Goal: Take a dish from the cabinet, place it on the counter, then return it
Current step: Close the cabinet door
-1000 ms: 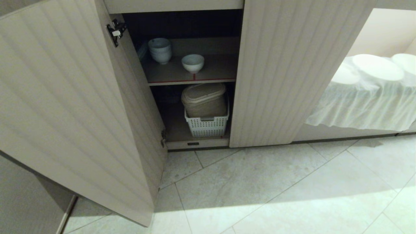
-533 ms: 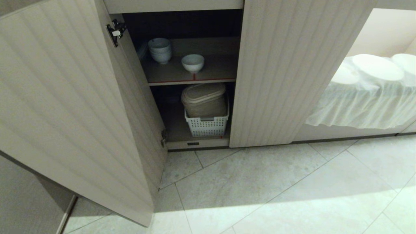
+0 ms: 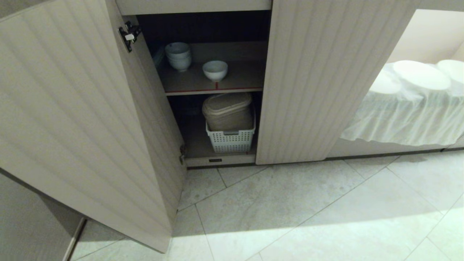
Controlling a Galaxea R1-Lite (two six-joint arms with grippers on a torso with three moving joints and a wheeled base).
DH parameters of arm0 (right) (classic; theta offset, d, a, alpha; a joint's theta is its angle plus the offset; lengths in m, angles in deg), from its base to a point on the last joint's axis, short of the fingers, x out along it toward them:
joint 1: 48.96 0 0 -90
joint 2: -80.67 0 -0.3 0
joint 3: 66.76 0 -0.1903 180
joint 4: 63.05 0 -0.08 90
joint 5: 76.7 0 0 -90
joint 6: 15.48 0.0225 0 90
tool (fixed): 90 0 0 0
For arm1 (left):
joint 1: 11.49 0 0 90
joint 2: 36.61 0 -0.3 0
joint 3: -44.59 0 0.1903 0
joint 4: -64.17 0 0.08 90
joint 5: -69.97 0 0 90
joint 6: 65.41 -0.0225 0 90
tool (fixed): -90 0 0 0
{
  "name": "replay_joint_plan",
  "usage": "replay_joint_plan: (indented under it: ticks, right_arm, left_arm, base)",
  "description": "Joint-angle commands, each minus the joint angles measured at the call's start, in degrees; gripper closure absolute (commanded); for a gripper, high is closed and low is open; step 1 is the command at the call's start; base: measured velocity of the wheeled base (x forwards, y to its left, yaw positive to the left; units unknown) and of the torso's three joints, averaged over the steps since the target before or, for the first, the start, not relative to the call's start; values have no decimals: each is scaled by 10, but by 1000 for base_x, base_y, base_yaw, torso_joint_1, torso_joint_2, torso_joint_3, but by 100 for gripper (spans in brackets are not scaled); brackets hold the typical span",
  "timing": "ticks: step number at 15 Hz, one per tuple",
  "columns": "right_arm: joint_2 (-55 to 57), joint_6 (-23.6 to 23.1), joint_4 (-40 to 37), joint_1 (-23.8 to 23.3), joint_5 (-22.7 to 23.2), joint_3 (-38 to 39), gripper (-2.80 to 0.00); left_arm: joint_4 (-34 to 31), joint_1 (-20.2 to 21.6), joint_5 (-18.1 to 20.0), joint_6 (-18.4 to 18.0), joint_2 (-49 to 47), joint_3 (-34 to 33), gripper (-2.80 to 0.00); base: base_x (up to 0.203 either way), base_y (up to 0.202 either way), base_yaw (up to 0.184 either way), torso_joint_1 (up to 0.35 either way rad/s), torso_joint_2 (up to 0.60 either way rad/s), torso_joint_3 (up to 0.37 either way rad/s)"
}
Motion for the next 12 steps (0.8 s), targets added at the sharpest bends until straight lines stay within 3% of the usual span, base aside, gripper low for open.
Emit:
replay_joint_plan:
  ticks: [1, 7, 9, 12]
  right_arm:
    - [0, 0, 0, 1, 0, 0, 0]
    - [0, 0, 0, 0, 0, 0, 0]
    - [0, 0, 0, 0, 0, 0, 0]
    - [0, 0, 0, 0, 0, 0, 0]
  left_arm:
    - [0, 0, 0, 0, 0, 0, 0]
    - [0, 0, -14, 4, 0, 0, 0]
    - [51, 0, -12, 39, 0, 2, 0]
    - [63, 0, -15, 48, -3, 27, 0]
  base:
    - [0, 0, 0, 0, 0, 0]
    - [0, 0, 0, 0, 0, 0]
    - [0, 0, 0, 0, 0, 0]
    - [0, 0, 0, 0, 0, 0]
